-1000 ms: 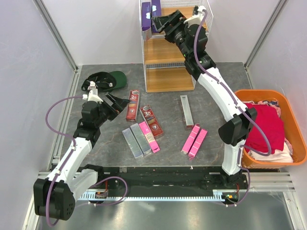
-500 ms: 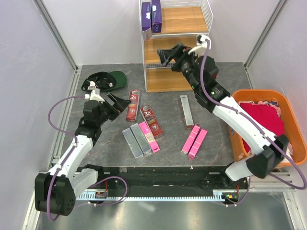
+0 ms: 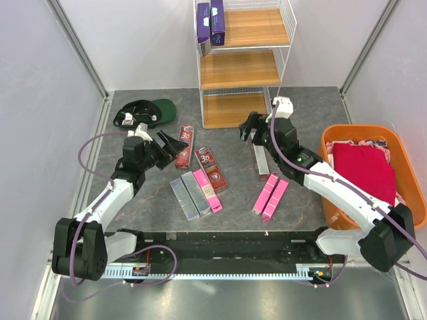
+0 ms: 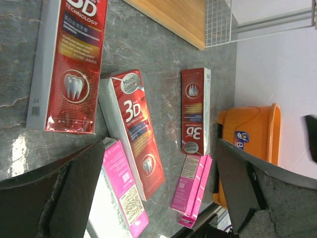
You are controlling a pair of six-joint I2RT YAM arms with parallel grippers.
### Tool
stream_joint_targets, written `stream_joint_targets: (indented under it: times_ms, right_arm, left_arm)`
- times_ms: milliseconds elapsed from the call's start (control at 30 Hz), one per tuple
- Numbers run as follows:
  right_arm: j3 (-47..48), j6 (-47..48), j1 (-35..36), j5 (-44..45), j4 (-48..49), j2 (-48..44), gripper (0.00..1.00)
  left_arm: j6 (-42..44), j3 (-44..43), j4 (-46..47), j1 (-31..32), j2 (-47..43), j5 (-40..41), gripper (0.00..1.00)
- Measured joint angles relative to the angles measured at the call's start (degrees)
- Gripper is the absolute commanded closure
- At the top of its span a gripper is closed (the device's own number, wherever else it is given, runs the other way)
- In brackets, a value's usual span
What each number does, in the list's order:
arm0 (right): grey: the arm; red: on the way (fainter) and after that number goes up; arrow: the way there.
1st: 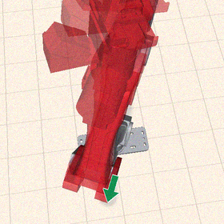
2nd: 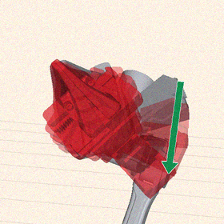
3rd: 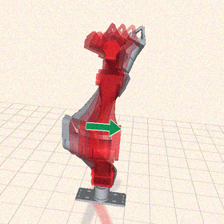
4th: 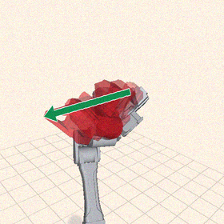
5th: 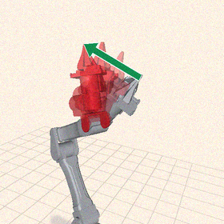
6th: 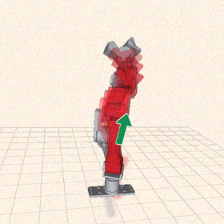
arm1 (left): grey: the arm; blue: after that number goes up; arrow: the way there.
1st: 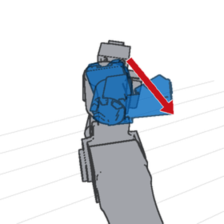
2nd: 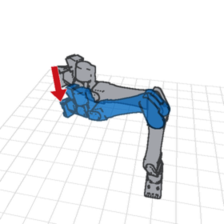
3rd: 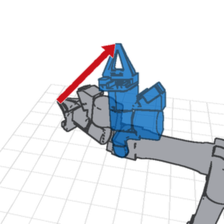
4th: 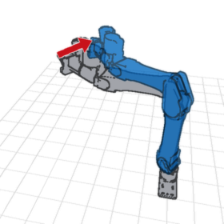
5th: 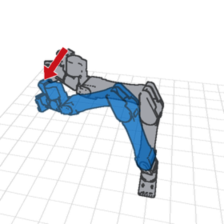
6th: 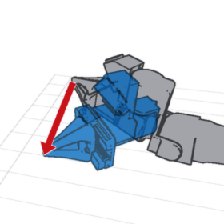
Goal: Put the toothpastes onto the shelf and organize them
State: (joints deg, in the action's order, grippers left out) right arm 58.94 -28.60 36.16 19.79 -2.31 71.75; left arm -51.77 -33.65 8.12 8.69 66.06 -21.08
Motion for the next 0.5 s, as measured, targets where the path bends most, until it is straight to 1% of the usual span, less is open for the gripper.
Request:
stream_joint_targets:
  times_ms: [33, 133, 267, 500]
  right_arm:
    - [-1.22, 0.24, 0.00, 0.37, -0.90, -0.48, 0.06]
    - [-5.16, 1.11, 0.00, 1.20, -3.32, -1.70, 0.02]
    - [-8.90, 1.66, 0.00, 1.42, -6.19, -2.05, 0.02]
    - [-8.68, 1.25, 0.00, 3.58, -10.93, 0.50, 0.03]
  left_arm:
    - [-0.02, -0.04, 0.39, 0.00, 0.22, -0.20, 0.00]
    - [-0.09, -0.15, 1.88, 0.00, 0.87, -1.07, 0.00]
    - [-0.55, -0.15, 3.72, 0.00, 2.21, -2.12, 0.00]
    - [-1.09, -0.17, 5.33, 0.02, 3.76, -3.48, 0.00]
